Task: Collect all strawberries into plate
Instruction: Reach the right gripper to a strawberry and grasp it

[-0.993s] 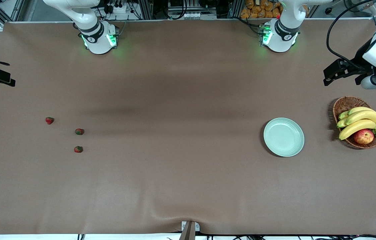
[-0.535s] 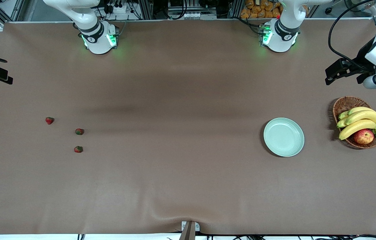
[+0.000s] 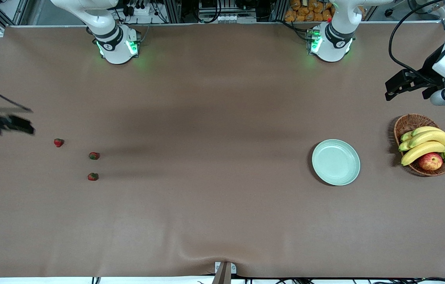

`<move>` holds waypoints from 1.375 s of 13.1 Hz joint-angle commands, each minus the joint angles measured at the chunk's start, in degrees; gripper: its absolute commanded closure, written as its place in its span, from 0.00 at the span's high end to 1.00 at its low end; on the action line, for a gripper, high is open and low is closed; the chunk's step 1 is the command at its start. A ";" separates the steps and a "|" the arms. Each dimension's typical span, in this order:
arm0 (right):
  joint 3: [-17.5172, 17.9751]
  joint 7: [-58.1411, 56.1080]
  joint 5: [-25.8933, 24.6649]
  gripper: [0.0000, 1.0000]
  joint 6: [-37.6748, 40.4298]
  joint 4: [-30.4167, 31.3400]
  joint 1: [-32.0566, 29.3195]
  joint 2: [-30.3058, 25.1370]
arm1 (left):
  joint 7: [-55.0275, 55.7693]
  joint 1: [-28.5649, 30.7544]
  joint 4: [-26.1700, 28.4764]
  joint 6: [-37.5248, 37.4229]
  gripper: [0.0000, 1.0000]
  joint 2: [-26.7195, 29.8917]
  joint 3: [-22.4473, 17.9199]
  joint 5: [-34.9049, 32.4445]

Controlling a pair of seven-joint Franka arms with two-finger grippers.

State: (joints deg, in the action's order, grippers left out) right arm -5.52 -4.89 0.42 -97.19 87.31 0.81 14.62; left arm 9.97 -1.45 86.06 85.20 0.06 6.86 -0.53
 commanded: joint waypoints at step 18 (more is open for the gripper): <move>-0.11 0.23 5.56 0.84 -28.41 5.24 1.21 27.83 | -1.00 2.41 0.60 -4.43 1.00 2.13 -0.17 0.71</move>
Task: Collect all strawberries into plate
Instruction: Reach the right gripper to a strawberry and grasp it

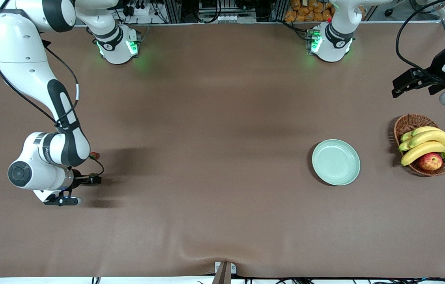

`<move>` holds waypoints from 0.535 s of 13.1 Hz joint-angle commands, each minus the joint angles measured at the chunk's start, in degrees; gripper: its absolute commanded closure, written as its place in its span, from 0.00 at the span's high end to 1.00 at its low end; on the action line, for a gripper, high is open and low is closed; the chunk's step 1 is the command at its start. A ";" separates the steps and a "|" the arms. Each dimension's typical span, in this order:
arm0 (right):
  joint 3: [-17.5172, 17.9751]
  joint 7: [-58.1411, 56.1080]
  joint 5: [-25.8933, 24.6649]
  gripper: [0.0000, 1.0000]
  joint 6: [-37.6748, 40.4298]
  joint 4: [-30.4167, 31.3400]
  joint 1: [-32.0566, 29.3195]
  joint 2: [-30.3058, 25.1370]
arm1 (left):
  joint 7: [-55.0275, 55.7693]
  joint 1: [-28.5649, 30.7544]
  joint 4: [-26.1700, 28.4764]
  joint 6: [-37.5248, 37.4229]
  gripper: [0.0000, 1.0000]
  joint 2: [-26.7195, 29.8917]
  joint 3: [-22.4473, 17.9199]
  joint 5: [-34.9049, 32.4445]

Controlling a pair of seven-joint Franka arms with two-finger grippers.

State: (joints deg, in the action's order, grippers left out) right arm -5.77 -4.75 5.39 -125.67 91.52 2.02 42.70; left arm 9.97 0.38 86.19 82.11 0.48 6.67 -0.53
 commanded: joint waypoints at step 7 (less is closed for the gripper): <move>0.23 -0.35 0.68 0.00 0.78 0.42 0.62 -0.33 | -1.09 1.81 0.30 -1.17 1.00 1.37 0.01 0.80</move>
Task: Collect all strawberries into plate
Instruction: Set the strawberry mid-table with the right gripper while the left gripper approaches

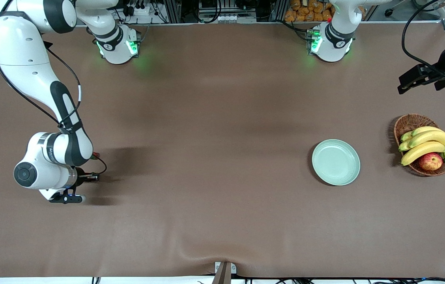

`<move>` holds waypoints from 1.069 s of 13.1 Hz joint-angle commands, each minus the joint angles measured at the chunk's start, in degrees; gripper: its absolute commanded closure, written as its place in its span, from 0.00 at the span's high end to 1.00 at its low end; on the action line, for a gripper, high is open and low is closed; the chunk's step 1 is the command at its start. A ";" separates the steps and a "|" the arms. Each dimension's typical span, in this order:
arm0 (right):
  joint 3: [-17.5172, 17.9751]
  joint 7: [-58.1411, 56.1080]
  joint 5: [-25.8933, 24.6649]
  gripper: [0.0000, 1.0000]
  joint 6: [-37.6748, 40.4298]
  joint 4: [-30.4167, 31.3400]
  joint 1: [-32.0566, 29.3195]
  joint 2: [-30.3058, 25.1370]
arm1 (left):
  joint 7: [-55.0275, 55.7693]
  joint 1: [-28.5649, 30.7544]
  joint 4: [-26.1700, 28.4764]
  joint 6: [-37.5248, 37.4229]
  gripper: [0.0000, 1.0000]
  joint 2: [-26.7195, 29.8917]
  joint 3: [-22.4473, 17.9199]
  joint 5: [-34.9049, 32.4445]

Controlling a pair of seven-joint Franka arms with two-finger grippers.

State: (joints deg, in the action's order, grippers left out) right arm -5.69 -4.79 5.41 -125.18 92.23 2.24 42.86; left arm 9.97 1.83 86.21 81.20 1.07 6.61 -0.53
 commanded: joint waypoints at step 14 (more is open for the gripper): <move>1.56 23.42 37.11 0.00 -5.07 -4.87 36.41 -0.77 | 0.32 -1.56 18.81 21.69 1.00 -3.60 4.19 0.97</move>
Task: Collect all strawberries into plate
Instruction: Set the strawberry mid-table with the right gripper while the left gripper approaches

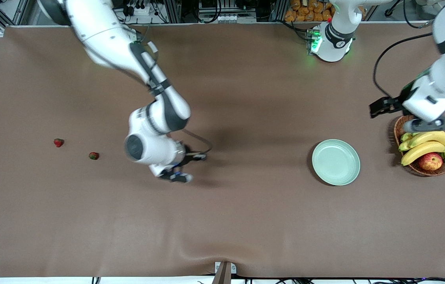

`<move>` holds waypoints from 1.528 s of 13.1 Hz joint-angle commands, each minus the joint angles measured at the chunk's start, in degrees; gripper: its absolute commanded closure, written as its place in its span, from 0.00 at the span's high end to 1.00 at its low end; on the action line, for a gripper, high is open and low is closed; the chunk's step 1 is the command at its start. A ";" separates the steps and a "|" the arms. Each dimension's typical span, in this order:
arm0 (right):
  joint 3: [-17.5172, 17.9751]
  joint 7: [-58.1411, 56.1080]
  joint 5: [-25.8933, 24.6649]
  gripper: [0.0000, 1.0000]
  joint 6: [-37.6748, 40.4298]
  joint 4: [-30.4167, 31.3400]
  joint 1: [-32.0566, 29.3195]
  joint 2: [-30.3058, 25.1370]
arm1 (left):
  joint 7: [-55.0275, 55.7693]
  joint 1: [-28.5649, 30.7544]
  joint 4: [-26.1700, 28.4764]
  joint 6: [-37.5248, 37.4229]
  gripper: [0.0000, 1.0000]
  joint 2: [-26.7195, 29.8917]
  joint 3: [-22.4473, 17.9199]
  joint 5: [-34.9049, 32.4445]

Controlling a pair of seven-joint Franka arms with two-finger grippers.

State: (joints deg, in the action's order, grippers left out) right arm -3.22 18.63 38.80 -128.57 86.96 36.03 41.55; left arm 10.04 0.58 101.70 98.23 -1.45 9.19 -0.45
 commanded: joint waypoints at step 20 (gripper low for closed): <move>-3.72 -1.14 -1.03 1.00 9.01 3.92 -13.15 -4.45 | 46.28 -17.53 -2.65 25.59 1.00 -27.01 11.20 0.19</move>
State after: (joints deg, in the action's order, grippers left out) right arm -7.99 17.82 44.40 -122.73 87.62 27.38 40.63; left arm 52.63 -15.42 101.48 121.90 -25.22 20.76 -0.39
